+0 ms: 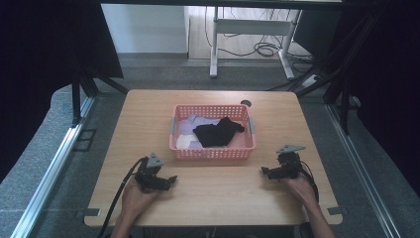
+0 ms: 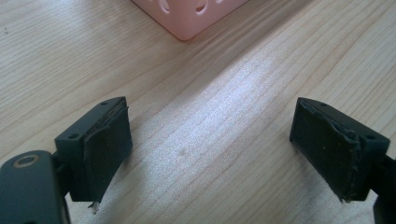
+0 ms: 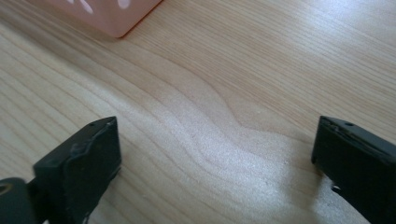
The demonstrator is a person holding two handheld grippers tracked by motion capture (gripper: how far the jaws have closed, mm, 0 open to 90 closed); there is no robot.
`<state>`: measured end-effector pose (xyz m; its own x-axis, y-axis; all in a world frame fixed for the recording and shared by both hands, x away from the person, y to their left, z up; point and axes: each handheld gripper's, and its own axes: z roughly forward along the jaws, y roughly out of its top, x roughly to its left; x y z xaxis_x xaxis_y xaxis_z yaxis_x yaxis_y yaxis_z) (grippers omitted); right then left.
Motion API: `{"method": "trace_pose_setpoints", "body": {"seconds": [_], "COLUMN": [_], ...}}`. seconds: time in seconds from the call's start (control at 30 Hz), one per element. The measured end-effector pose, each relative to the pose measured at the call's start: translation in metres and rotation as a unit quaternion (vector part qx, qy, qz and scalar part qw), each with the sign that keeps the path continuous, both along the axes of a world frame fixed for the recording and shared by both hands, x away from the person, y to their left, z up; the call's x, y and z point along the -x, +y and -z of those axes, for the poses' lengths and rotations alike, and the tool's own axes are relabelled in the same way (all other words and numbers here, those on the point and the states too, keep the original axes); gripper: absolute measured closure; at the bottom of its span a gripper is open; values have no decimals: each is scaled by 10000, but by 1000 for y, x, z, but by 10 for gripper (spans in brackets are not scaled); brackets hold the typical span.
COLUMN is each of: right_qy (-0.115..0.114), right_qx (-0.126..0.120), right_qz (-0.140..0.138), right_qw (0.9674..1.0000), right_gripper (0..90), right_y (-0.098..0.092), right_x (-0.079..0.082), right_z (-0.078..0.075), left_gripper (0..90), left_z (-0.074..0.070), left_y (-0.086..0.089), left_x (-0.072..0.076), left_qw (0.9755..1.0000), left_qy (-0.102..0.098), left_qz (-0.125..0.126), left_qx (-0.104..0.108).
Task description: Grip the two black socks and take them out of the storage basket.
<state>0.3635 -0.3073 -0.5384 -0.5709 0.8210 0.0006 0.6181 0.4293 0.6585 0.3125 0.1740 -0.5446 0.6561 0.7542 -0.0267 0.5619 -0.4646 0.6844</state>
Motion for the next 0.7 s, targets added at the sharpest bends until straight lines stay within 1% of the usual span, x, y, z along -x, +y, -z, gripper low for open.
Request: {"method": "trace_pose_setpoints", "body": {"seconds": [0.07, 0.13, 0.23, 0.33, 0.5, 0.53, 0.7], "right_qy": [35, 97, 57, 18, 3, 34, 8], "right_qx": [-1, -63, -91, -155, -99, -117, -147], "right_qz": [-6, -7, -11, -78, -161, -200, -260], "right_qw": [10000, 9999, 9999, 9998, 9998, 9997, 9996], "right_gripper": [36, 40, 40, 34, 28, 28, 17], "right_y": [0, -1, -1, 0, 1, 1, 2], "right_x": [0, 0, 1, 1, 0, -1, -2], "right_z": [-2, -4, -9, -14, -21, -24, -34], "left_gripper": [125, 125, 125, 125, 125, 125, 125], "left_z": [0, 0, 0, 0, 0, 0, 0], "left_y": [0, 0, 0, 0, 0, 0, 0], "left_x": [0, 0, 0, 0, 0, 0, 0], "left_qw": [10000, 10000, 10000, 10000, 10000, 10000, 10000], "left_qy": [0, 0, 0, -1, -2, -2, -7], "left_qz": [-1, 0, 1, 1, 2, 2, -6], "left_qx": [2, 3, 1, 2, 1, 1, 9]}}
